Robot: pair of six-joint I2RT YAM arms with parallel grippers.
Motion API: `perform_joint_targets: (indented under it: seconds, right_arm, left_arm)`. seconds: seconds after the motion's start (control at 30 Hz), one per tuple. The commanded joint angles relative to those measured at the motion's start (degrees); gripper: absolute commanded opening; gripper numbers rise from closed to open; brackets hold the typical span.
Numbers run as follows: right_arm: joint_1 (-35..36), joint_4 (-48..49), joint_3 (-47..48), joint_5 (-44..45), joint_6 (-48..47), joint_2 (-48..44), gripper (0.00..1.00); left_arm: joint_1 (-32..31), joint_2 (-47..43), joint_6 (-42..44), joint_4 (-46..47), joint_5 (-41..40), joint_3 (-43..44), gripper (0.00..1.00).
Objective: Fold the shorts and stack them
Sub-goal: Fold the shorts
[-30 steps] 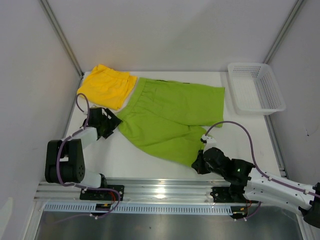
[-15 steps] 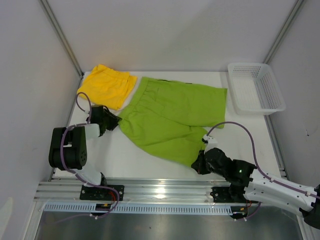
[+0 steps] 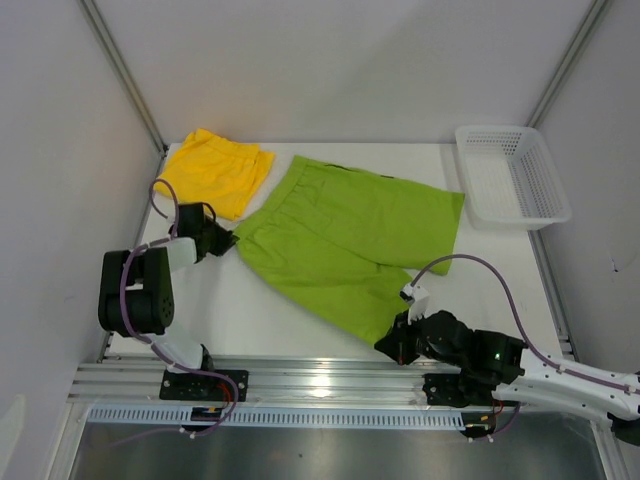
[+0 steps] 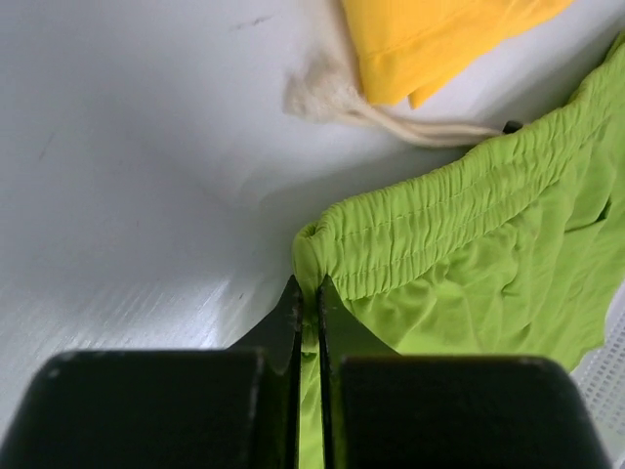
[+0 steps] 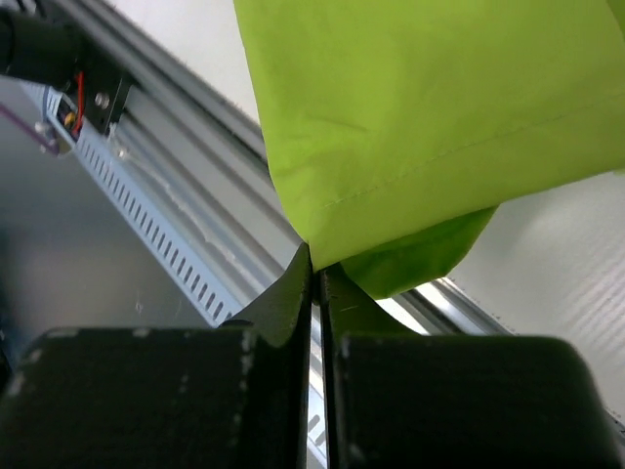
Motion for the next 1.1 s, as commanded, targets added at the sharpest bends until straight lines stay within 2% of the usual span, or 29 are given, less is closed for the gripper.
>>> perform_joint_targets:
  seconds: [0.0,0.23,0.43,0.53,0.67,0.77,0.83,0.93,1.03,1.07]
  right_arm:
    - [3.5,1.1,-1.7,-0.5,-1.7,-2.0,0.00]
    - [6.4,2.4,4.4,0.3,-1.1,0.4,0.00]
    - [6.7,3.9,11.4,-2.9,-1.9,5.0,0.00]
    - [7.3,4.0,13.7,-3.1,-1.8,5.7,0.00]
    - [7.4,0.2,16.5,2.2,-1.6,3.6,0.00]
    - [6.5,-4.5,21.0,11.1,0.1,3.4,0.00]
    - [4.6,-8.0,23.9,15.9,0.8,3.8,0.00]
    - [1.1,-10.3,27.8,17.5,-1.3,5.9,0.00]
    - [-6.3,-11.9,32.4,14.7,-4.7,10.1,0.00]
    - [-11.1,-12.5,33.4,13.4,-5.5,11.3,0.00]
  left_arm:
    - [1.6,0.0,2.4,-4.9,0.2,6.0,0.00]
    - [2.1,-7.1,4.1,-11.9,-1.8,8.0,0.00]
    - [2.7,-16.9,4.8,-23.4,-4.3,16.6,0.00]
    - [2.8,-21.2,3.7,-26.3,-4.6,19.1,0.00]
    - [3.0,-25.4,0.4,-29.7,-5.8,19.9,0.00]
    - [3.5,-26.1,-3.1,-32.2,-7.6,21.8,0.00]
    - [3.6,-25.4,-5.1,-35.1,-8.4,23.2,0.00]
    - [3.6,-23.8,-6.3,-37.3,-8.4,26.7,0.00]
    - [3.6,-22.5,-7.7,-38.2,-10.0,29.7,0.00]
    - [3.6,-22.4,-8.1,-38.2,-10.4,30.1,0.00]
